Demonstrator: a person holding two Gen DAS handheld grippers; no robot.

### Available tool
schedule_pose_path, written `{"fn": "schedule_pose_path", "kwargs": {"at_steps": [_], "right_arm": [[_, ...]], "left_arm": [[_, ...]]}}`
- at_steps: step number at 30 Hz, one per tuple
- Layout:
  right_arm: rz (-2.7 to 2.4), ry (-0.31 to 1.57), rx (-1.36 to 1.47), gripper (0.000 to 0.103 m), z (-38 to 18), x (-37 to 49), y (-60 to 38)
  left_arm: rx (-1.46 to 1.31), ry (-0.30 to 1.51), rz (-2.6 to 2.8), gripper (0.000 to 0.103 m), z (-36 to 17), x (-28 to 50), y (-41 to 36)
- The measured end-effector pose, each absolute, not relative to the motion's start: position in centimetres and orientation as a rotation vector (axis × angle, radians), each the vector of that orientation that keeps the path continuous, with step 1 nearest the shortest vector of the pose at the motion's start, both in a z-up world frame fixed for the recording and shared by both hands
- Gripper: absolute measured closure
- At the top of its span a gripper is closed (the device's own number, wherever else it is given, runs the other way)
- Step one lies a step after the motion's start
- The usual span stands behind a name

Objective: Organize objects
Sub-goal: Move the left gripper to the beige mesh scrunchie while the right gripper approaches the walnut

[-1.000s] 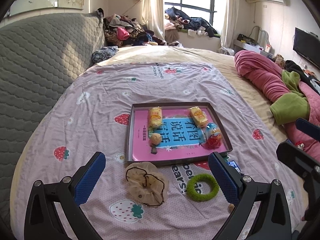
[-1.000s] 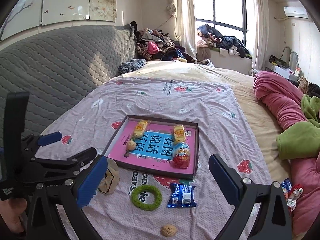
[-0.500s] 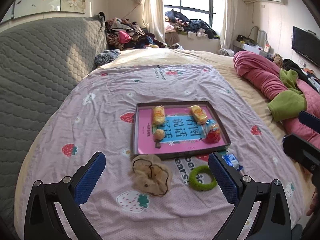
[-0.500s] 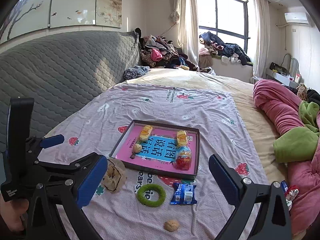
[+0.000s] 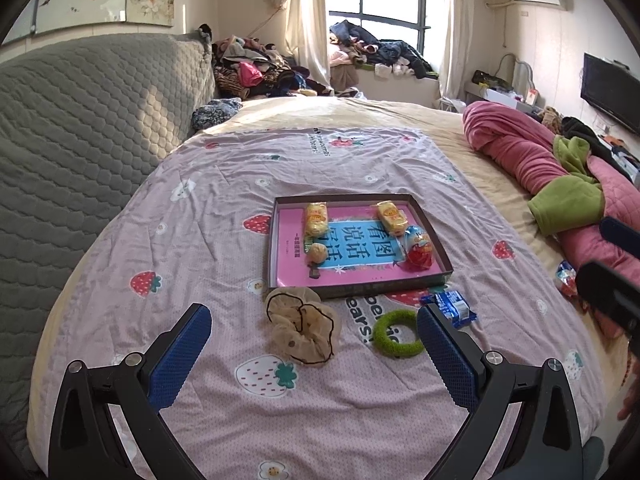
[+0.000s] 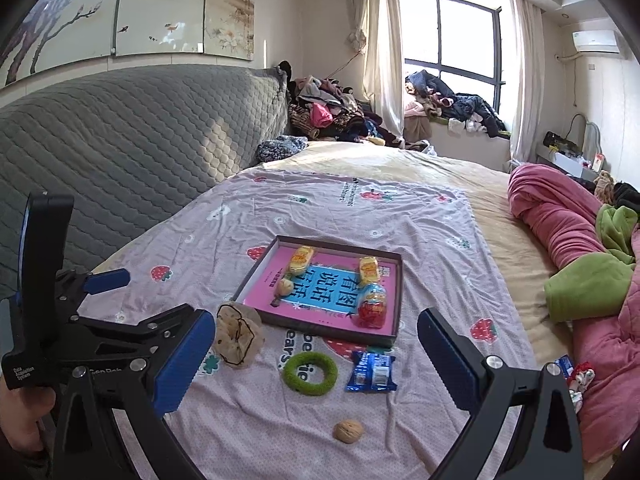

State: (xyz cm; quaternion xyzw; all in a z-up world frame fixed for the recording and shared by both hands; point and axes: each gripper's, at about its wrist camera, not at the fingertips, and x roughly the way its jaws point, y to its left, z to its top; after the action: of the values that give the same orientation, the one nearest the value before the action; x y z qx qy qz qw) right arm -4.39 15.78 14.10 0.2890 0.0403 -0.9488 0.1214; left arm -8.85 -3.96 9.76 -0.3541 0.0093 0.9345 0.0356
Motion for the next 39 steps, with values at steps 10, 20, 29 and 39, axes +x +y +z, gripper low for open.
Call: {"fn": "schedule_pose_path", "kwargs": {"at_steps": [10,20,29,39], "right_arm": [[-2.791,0.146,0.868,0.001,13.9,-3.2,17.3],[-2.799,0.135,0.91,0.001,12.1,-2.4,18.9],[-2.786,0.142,0.992,0.001,7.9,-1.5,19.6],[-2.757,0.116,1.059,0.001,3.6,-2.0,19.5]], "left_arm": [[-1.088,0.053,2.858,0.001,9.4,-7.4,-2.8],[-1.113,0.063,2.849,0.001,8.3,-6.7,-2.5],[-1.135,0.036,2.83,0.001,5.8,-6.2,-2.8],[-1.193,0.03,2.819,0.001,1.0,-6.3,-3.9]]}}
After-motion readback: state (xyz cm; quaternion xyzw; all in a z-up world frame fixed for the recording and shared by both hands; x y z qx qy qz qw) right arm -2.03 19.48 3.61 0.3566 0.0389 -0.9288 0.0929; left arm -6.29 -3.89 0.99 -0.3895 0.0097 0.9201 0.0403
